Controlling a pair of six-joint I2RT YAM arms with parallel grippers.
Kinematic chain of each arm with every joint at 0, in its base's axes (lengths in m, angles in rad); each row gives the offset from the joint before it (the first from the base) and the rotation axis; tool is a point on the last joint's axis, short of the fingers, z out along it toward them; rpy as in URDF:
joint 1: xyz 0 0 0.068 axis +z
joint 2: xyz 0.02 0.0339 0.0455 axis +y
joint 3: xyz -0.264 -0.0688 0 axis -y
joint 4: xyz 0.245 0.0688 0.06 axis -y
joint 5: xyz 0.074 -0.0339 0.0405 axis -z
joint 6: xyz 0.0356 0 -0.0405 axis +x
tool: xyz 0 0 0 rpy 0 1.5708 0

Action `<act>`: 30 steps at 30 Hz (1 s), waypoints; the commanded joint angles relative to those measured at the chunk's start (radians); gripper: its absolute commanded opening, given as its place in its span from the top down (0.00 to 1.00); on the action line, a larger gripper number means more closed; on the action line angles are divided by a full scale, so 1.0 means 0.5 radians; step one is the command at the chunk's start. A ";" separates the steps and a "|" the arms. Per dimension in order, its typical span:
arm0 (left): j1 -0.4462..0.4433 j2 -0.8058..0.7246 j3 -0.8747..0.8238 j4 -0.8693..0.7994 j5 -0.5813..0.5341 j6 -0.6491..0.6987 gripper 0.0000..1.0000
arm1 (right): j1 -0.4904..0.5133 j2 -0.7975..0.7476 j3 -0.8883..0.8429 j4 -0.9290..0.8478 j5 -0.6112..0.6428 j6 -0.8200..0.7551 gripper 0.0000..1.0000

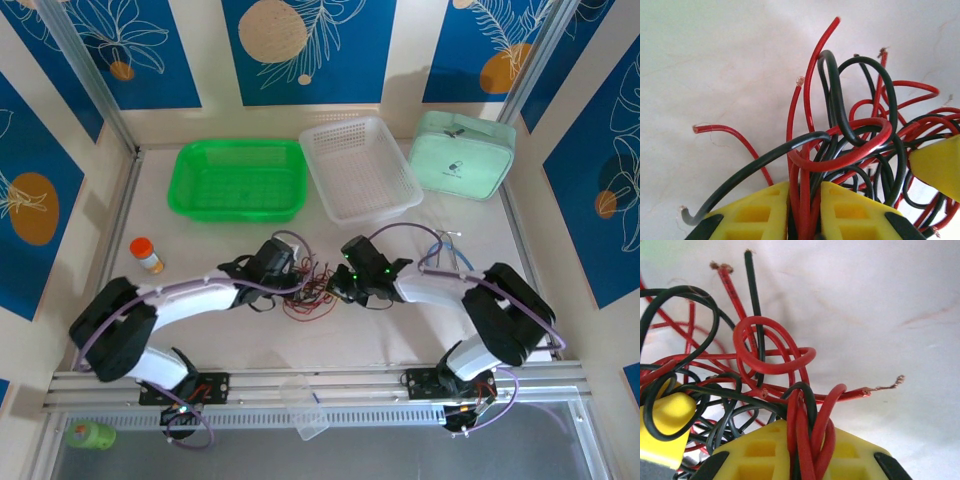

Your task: Untangle the cables

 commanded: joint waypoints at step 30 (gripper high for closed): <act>0.172 -0.825 -0.301 -0.144 -0.111 -0.049 0.19 | -0.032 -0.653 -0.058 -0.839 0.372 -0.540 0.23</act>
